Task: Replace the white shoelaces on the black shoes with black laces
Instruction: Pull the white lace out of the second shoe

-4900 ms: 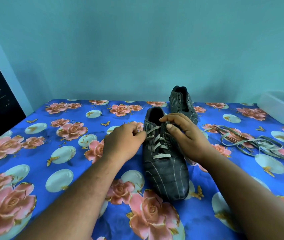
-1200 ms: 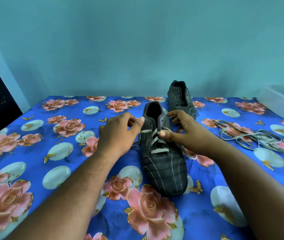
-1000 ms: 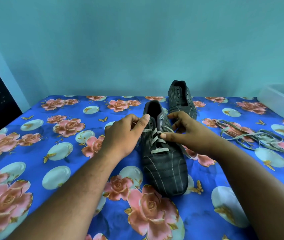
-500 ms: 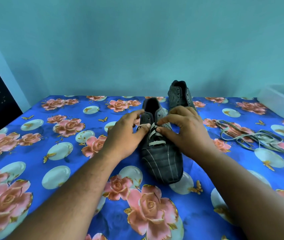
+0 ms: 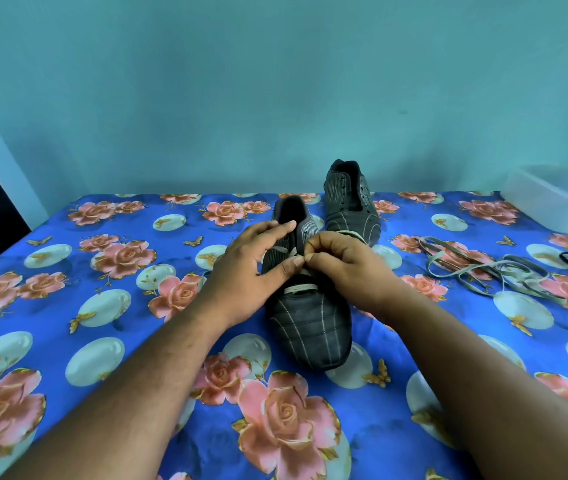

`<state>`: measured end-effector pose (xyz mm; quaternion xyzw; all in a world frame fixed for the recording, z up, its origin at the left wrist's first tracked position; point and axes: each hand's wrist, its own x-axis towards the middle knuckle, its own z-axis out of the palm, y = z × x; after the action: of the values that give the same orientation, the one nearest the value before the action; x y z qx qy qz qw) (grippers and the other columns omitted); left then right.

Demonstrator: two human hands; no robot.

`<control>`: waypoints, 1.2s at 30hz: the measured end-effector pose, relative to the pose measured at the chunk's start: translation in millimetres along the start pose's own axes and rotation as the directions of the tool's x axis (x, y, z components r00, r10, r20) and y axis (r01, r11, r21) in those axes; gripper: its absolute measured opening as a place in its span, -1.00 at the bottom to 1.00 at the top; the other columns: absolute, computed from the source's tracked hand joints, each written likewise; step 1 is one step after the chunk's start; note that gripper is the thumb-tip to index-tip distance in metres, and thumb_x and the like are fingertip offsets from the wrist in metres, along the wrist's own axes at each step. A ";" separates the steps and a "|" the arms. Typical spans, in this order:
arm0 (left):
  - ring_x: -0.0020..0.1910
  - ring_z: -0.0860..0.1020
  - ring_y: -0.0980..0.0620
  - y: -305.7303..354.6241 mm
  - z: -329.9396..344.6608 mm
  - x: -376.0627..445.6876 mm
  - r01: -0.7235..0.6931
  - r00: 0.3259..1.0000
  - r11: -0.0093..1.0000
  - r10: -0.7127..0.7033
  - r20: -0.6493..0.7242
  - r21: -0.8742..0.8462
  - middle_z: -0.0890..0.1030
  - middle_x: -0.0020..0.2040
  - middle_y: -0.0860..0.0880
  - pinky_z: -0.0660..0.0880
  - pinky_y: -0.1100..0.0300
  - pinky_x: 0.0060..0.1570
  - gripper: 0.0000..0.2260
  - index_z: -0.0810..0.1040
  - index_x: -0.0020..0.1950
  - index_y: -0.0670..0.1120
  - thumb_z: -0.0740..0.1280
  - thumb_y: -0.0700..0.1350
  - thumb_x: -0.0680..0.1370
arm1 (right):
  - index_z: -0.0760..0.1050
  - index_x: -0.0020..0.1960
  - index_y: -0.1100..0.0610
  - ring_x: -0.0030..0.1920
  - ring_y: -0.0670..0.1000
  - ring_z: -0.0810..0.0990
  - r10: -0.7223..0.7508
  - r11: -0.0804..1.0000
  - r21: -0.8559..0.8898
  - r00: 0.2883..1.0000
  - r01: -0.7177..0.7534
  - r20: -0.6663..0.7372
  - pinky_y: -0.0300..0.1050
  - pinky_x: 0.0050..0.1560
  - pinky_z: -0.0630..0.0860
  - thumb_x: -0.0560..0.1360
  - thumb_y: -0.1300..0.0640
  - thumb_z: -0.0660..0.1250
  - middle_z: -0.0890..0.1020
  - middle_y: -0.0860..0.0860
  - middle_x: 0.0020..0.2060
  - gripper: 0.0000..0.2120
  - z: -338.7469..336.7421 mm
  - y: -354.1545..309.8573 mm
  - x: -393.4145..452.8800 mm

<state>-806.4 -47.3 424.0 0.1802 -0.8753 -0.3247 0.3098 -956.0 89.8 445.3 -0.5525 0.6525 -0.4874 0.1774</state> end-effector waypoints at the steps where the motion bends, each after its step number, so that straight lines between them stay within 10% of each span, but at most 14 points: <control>1: 0.47 0.36 0.20 -0.5 0.0 0.1 0.002 1.000 1.000 -0.002 0.002 -0.002 0.43 0.42 0.17 0.36 0.01 0.48 -0.39 0.42 0.48 0.26 0.29 0.40 0.46 | 0.50 -0.19 0.05 -0.32 -0.11 0.41 0.006 1.000 0.012 1.000 -0.006 -0.003 -0.23 -0.28 0.38 0.57 0.17 0.32 0.50 -0.11 -0.37 -0.84 0.4 -0.3 -0.2; 10: 0.45 0.34 0.26 -0.2 -7.5 -3.1 0.014 0.999 0.998 -0.011 0.045 -0.059 0.39 0.42 0.23 0.30 0.08 0.51 -0.39 0.41 0.49 0.29 0.42 0.35 0.46 | 0.65 -0.09 -0.11 -0.09 -0.03 0.57 -0.242 0.881 -0.449 0.958 0.151 -0.152 0.09 0.03 0.49 0.52 -0.16 0.34 0.64 -0.18 -0.24 -0.82 -3.8 4.2 1.5; 18: 0.44 0.38 0.21 -6.6 -3.9 0.4 -0.020 0.999 1.000 0.021 0.041 -0.022 0.42 0.40 0.21 0.36 -0.01 0.47 -0.31 0.39 0.49 0.30 0.37 0.42 0.38 | 0.45 -0.24 0.11 -0.29 -0.10 0.40 0.033 0.999 -0.012 0.999 -0.033 0.014 -0.13 -0.21 0.37 0.60 0.05 0.26 0.46 -0.09 -0.36 -0.74 3.5 -2.9 1.4; 28: 0.43 0.38 0.22 -8.2 -3.3 0.0 -0.011 0.999 0.999 0.012 0.034 -0.036 0.41 0.41 0.21 0.37 -0.02 0.46 -0.30 0.38 0.48 0.33 0.37 0.44 0.36 | 0.63 -0.21 0.03 -0.22 -0.05 0.59 -0.085 0.973 -0.224 0.991 0.060 -0.105 -0.05 -0.10 0.51 0.56 0.06 0.44 0.65 -0.03 -0.30 -0.83 -0.3 -13.1 -3.9; 33: 0.40 0.41 0.22 -6.4 -4.1 0.9 -0.003 0.999 0.999 0.004 0.036 -0.034 0.40 0.40 0.24 0.37 -0.04 0.45 -0.31 0.35 0.46 0.40 0.36 0.47 0.34 | 0.51 -0.10 0.24 -0.19 0.01 0.49 0.109 0.945 0.300 0.991 -0.126 0.073 0.00 -0.09 0.45 0.60 -0.06 0.31 0.55 0.06 -0.25 -0.66 0.0 -5.5 -5.0; 36: 0.41 0.41 0.19 -6.3 -4.4 0.7 0.000 0.999 1.000 0.001 0.032 -0.018 0.39 0.40 0.22 0.37 -0.08 0.44 -0.30 0.35 0.47 0.38 0.35 0.47 0.34 | 0.50 -0.20 0.14 -0.29 -0.09 0.47 0.013 1.000 0.000 0.997 -0.013 -0.070 -0.12 -0.20 0.44 0.54 -0.16 0.40 0.53 -0.16 -0.35 -0.62 2.0 -5.2 -3.4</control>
<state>-803.2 -54.2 422.7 0.1721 -0.8773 -0.3351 0.2973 -950.5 92.5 447.7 -0.5307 0.6620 -0.5052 0.1575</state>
